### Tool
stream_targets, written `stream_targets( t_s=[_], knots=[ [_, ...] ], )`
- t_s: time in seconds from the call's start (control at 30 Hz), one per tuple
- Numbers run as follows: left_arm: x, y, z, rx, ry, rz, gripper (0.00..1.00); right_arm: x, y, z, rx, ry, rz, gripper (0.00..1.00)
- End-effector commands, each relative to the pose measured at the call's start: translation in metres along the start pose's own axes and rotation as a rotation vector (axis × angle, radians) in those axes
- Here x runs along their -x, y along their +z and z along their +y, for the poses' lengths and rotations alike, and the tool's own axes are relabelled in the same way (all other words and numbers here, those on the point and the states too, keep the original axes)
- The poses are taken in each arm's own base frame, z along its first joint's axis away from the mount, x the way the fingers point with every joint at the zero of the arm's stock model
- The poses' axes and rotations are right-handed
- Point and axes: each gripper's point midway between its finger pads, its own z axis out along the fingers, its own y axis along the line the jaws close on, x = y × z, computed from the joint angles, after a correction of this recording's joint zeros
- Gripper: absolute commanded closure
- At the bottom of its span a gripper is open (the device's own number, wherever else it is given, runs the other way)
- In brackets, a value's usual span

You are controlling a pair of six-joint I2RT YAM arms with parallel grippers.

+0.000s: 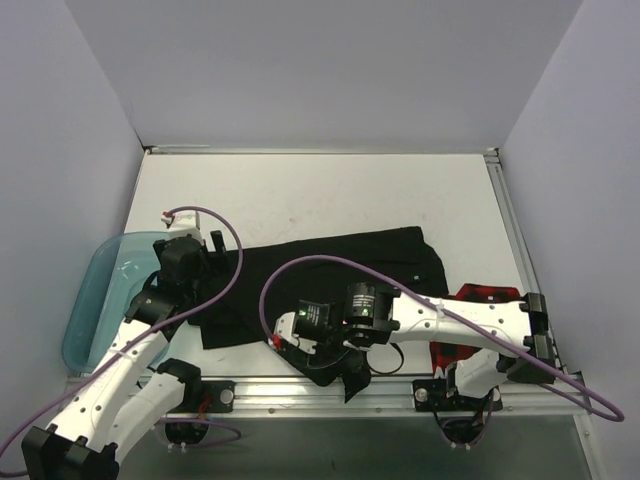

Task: Fold and stack the long sleeve shirts
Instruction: Fold the shirt

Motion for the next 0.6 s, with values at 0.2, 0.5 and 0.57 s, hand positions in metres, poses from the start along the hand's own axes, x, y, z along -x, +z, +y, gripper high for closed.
stream_targets(
  t_s=[0.2, 0.5, 0.57],
  knots=[
    [0.024, -0.009, -0.004, -0.024, -0.032, -0.059, 0.03, 0.033, -0.006, -0.015, -0.003, -0.007, 0.022, 1.0],
    [0.023, -0.009, -0.004, -0.028, -0.024, -0.056, 0.03, 0.065, -0.003, -0.147, 0.07, 0.501, -0.097, 1.0],
    [0.022, -0.009, -0.006, -0.039, -0.022, -0.051, 0.03, 0.063, 0.002, -0.174, 0.075, 0.619, -0.11, 1.0]
  ],
)
